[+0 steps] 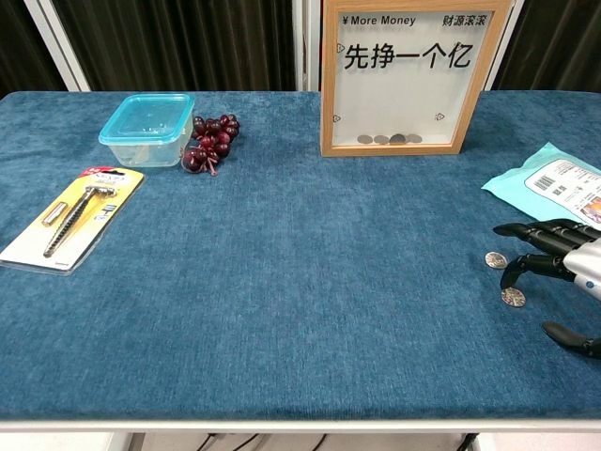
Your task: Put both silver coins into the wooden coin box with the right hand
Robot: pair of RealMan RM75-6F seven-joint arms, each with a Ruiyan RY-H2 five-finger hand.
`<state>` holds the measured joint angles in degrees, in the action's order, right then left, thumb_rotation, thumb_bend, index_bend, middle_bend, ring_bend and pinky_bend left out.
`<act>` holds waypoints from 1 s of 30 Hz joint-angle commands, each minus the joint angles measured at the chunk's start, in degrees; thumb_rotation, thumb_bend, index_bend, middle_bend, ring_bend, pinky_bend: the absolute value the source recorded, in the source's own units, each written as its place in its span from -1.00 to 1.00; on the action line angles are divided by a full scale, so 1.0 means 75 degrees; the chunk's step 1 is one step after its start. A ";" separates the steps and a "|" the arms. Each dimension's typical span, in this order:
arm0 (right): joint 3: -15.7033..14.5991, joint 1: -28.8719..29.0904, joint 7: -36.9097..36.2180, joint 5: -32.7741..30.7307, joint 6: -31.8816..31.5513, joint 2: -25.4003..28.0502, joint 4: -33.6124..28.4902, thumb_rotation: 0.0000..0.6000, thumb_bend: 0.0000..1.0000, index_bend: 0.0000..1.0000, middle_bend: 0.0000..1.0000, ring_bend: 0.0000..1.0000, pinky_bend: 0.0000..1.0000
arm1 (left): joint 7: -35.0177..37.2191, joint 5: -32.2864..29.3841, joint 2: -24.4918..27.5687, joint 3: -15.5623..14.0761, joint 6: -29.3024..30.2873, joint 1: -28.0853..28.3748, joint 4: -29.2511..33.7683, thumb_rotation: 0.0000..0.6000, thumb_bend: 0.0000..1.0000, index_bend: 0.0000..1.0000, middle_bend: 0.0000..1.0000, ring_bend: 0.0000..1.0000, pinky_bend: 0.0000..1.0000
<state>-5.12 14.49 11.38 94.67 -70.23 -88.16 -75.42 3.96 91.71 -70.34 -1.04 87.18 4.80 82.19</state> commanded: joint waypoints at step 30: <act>0.0044 -0.0017 0.0198 -0.0143 -0.0117 -0.0282 0.0286 1.00 -0.28 -0.15 -1.00 -1.00 -1.00 | 0.0238 -0.0042 -0.0074 -0.0022 -0.0139 0.0047 -0.0232 1.00 -0.93 -1.00 -1.00 -1.00 -1.00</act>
<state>-4.87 14.39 12.81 93.59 -70.96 -90.12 -73.45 5.67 91.40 -70.85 -1.18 86.18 5.15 80.52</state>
